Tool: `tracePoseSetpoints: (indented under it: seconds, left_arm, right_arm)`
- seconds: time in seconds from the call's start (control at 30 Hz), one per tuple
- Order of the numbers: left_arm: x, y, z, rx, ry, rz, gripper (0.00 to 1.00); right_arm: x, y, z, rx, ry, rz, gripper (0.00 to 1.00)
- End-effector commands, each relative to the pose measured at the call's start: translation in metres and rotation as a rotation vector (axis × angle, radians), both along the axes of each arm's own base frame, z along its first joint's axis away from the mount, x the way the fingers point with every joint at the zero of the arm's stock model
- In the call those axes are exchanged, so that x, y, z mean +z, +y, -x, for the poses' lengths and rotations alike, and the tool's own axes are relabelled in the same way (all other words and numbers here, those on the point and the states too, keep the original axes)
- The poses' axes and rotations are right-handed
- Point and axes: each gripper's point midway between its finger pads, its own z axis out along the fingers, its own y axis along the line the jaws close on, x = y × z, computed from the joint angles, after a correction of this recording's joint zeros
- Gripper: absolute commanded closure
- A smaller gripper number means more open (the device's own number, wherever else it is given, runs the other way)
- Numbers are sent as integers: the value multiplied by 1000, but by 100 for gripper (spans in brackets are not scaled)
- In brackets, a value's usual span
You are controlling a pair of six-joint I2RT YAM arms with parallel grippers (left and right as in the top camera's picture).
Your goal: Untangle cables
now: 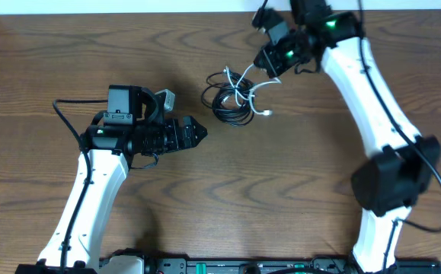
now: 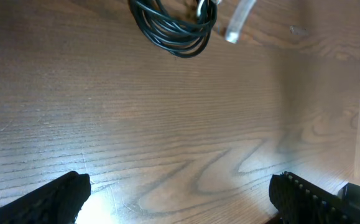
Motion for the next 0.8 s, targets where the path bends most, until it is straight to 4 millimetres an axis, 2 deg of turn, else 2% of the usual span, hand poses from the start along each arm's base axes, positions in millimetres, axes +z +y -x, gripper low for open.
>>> tracePoseSetpoints:
  seconds: [0.0, 0.2, 0.33, 0.4, 0.47, 0.5, 0.57, 0.63, 0.77]
  left_arm:
    - [3, -1, -2, -7, -7, 9, 2]
    - [3, -1, -2, -7, -7, 9, 2]
    - [3, -1, -2, -7, -7, 9, 2]
    - [3, -1, -2, -7, -7, 9, 2]
    - [3, -1, -2, -7, -8, 9, 2]
    - [3, -1, -2, -7, -7, 9, 2]
    - [4, -2, -2, -3, -2, 18, 2]
    - [4, -2, -3, 31, 22, 35, 2]
    - [3, -2, 1, 114, 111, 73, 2]
  right_arm:
    - [49, 5, 11, 18, -57, -101, 99]
    - [72, 5, 10, -20, -93, -144, 99]
    - [73, 1, 9, -53, -88, -138, 96]
    - [68, -8, 4, -120, -68, -111, 66]
    - [62, -25, -4, -222, -55, -60, 27]
    - [60, -32, -7, -265, -51, -43, 14]
    - [56, -53, -17, -401, -34, -16, 1]
    - [54, -73, -25, -508, -20, -8, 1]
    - [50, -108, -32, -591, 3, 3, 1]
